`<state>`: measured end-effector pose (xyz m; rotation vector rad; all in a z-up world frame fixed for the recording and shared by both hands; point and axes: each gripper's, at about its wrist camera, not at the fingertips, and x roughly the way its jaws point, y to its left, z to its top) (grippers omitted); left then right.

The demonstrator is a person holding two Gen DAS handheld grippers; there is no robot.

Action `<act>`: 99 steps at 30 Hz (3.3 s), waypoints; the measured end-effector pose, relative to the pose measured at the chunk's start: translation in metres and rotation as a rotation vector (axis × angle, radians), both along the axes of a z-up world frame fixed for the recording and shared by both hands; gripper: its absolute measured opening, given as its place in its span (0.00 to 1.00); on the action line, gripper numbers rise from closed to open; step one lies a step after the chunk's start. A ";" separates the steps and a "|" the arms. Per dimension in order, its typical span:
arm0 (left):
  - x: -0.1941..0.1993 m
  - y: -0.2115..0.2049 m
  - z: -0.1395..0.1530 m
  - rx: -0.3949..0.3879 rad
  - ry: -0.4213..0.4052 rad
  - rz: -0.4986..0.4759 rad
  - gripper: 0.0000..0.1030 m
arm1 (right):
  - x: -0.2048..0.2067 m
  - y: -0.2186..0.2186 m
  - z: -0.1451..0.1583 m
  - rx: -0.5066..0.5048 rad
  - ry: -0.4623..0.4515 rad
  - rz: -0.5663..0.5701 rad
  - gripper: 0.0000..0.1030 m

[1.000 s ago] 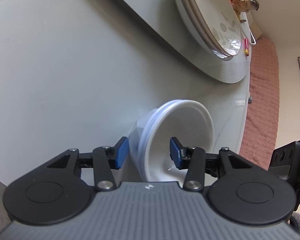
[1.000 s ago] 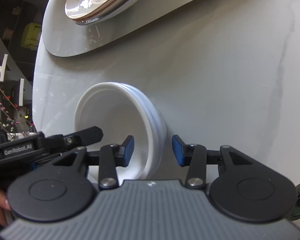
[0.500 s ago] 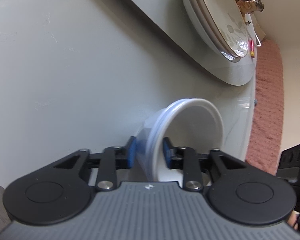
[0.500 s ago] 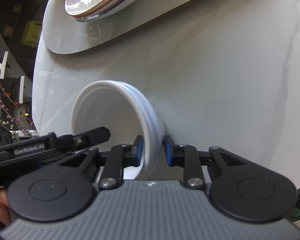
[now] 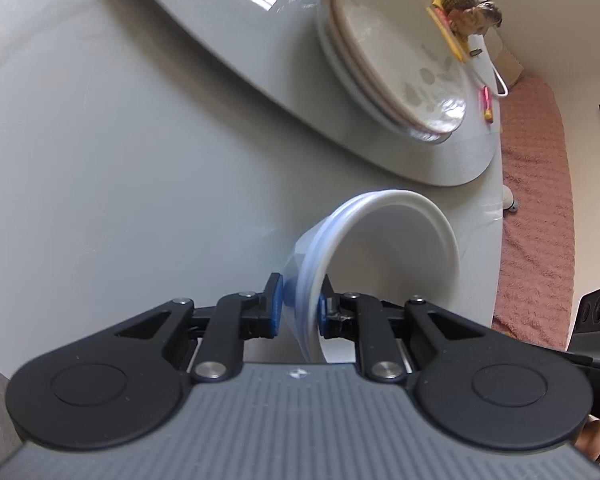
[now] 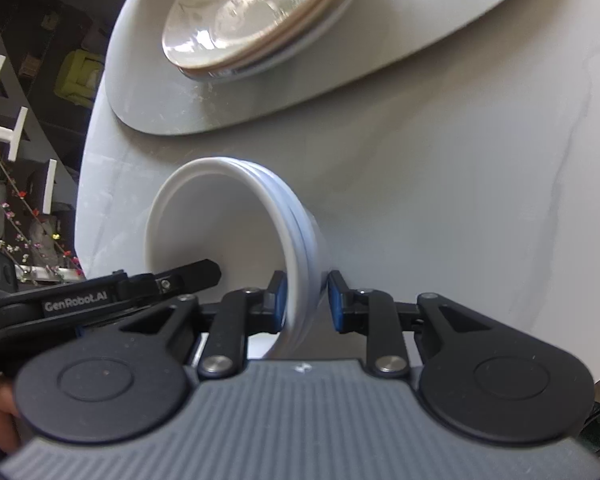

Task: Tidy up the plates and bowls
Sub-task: 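Lift the bowl stack with both grippers and carry it over the plate stack, then lower the bowl stack onto the leaf-pattern plates and open both grippers, then raise both grippers away from the stacked dishes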

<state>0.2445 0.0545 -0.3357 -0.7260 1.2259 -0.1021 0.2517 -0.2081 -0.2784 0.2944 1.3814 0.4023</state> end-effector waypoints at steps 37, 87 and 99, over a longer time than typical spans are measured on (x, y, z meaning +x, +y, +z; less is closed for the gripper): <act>0.207 0.004 0.056 0.138 -0.125 -0.001 0.19 | 0.167 0.022 0.033 -0.009 -0.159 -0.040 0.25; 0.067 -0.008 0.291 0.420 -0.544 -0.066 0.36 | 0.053 -0.027 0.247 0.056 -0.610 -0.020 0.30; -0.023 -0.014 0.311 0.519 -0.554 0.012 0.36 | -0.026 -0.030 0.264 -0.024 -0.705 -0.001 0.30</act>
